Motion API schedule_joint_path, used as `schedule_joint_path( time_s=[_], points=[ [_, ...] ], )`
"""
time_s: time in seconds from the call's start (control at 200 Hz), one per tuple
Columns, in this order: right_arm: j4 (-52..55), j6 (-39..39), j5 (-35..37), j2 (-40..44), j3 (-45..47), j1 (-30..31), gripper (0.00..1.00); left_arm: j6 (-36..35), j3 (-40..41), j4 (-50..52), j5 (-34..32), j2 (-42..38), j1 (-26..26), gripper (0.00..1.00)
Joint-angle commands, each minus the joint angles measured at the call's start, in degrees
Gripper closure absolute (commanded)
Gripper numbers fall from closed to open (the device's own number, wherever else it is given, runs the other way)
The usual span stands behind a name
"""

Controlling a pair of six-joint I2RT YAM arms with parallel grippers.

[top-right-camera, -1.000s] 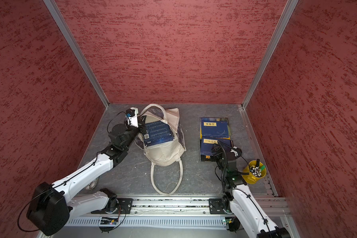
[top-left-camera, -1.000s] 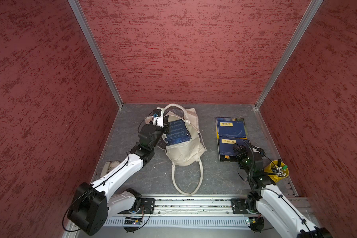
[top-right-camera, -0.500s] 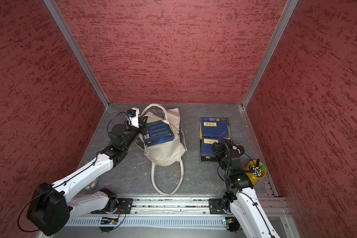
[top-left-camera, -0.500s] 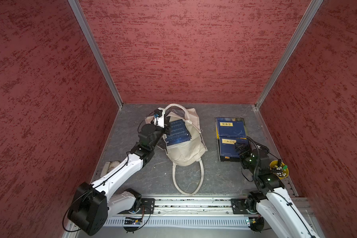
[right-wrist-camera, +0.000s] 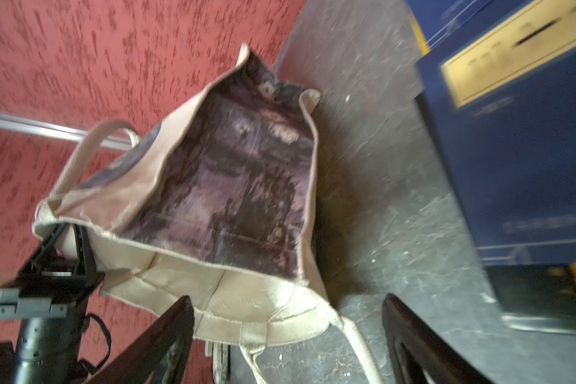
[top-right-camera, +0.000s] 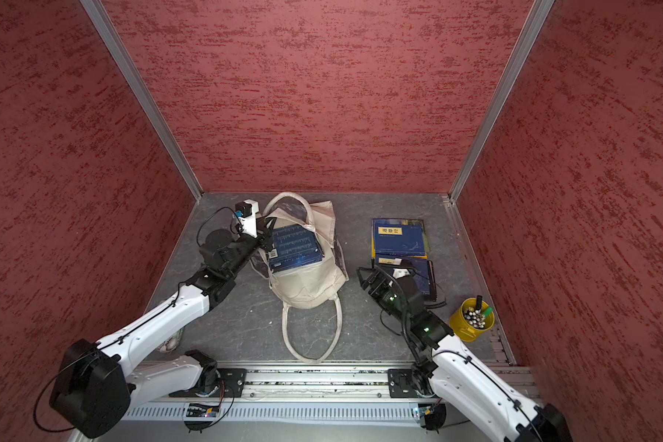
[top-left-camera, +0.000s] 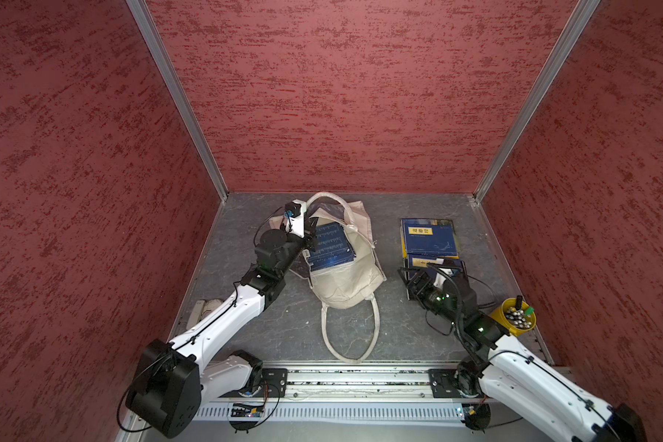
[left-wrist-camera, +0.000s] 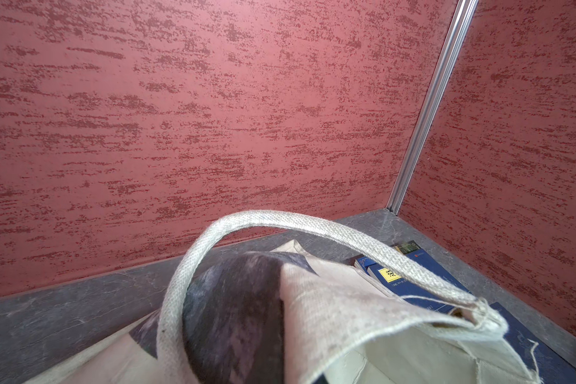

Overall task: Take out the books from the canvas bag
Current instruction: Place the book on the book, then pick up the book from the canvas bag.

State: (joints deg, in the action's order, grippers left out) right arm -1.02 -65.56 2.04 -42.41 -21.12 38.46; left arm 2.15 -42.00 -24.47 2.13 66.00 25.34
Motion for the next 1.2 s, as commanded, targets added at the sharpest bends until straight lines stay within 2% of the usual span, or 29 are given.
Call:
schedule_joint_path(
  time_s=[0.0,0.115,0.195,0.346,0.481,0.646,0.842,0.902,1.007,1.192],
  points=[
    [-9.93,-0.40,13.32,-3.92,-3.26,9.45,0.12,1.12,-0.69,-5.41,3.47,-0.53,0.06,1.00],
    [-19.51,-2.29,16.34,-11.15,-3.40,17.84,0.16,1.10,-0.86,-5.06,4.07,-0.22,0.02,1.00],
    [-22.57,-1.48,19.55,-18.57,-6.48,23.85,0.15,1.04,-1.05,-4.84,4.70,-0.01,0.01,1.00],
    [-33.72,-2.56,14.88,-33.03,-11.17,27.18,0.17,1.12,-1.18,-4.53,5.42,0.01,0.05,1.00],
    [-34.81,-1.77,14.32,-42.53,-17.05,27.16,0.18,0.87,-1.05,-4.43,5.82,-0.16,0.23,1.00],
    [-34.82,-0.90,20.47,-47.55,-20.17,26.00,0.18,0.30,-0.74,-4.41,6.04,-0.43,0.49,1.00],
    [-41.22,-4.22,10.74,-56.23,-22.05,18.90,0.20,0.13,-0.58,-4.72,7.28,-0.68,0.69,1.00],
    [-42.52,-4.40,10.57,-58.20,-22.81,17.75,0.20,0.11,-0.41,-4.81,7.79,-0.78,0.93,1.00],
    [-38.68,-3.10,11.76,-61.15,-27.35,16.46,0.20,-0.05,-0.07,-5.30,8.59,-0.96,1.14,1.00],
    [-37.65,-6.03,10.06,-67.87,-33.23,13.43,0.20,-0.26,0.68,-6.84,10.73,-1.22,1.55,1.00]
  ],
)
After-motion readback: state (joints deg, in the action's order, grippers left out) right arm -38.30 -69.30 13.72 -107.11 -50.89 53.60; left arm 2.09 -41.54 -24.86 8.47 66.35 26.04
